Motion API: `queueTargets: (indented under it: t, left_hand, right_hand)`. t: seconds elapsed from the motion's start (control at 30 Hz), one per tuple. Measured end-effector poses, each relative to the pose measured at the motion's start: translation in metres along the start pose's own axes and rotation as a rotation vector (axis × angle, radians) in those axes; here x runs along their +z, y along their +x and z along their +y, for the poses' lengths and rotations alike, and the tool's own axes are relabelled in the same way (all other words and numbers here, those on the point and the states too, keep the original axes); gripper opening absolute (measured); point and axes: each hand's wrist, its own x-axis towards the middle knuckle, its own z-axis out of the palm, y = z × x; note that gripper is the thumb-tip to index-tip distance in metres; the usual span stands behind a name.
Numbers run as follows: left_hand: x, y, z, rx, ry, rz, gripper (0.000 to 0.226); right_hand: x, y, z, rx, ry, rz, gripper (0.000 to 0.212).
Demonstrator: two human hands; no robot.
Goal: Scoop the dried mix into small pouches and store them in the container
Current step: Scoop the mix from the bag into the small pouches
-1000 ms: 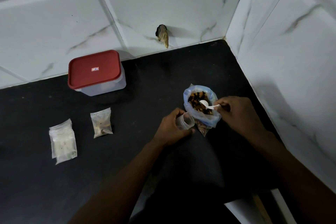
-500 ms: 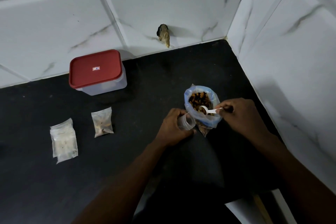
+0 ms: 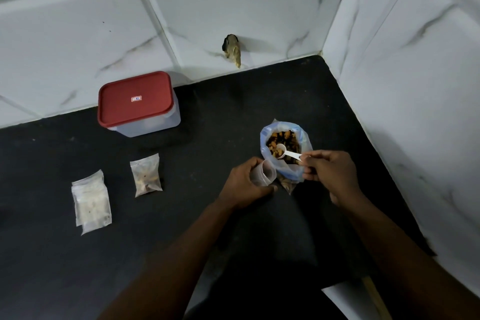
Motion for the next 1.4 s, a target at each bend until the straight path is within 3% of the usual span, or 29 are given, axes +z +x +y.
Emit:
queueTargets:
  t: [0.2, 0.4, 0.83, 1.13, 1.4]
  left_hand:
    - [0.003, -0.002, 0.0, 0.029, 0.017, 0.06, 0.055]
    - [0.001, -0.001, 0.001, 0.023, 0.005, 0.04, 0.056]
    - [-0.013, -0.009, 0.012, 0.049, -0.041, 0.195, 0.059]
    - [-0.01, -0.002, 0.023, 0.128, -0.119, 0.221, 0.049]
    - [-0.011, 0.003, 0.023, 0.146, -0.144, 0.201, 0.048]
  right_hand:
    - [0.001, -0.006, -0.002, -0.15, -0.198, 0.005, 0.011]
    - [-0.005, 0.006, -0.001, 0.135, 0.093, -0.05, 0.008]
    - [-0.031, 0.005, 0.002, 0.197, 0.408, -0.173, 0.014]
    - [-0.032, -0.027, -0.026, -0.129, 0.314, -0.334, 0.014]
    - [-0.023, -0.042, -0.022, -0.675, -0.301, -0.239, 0.019]
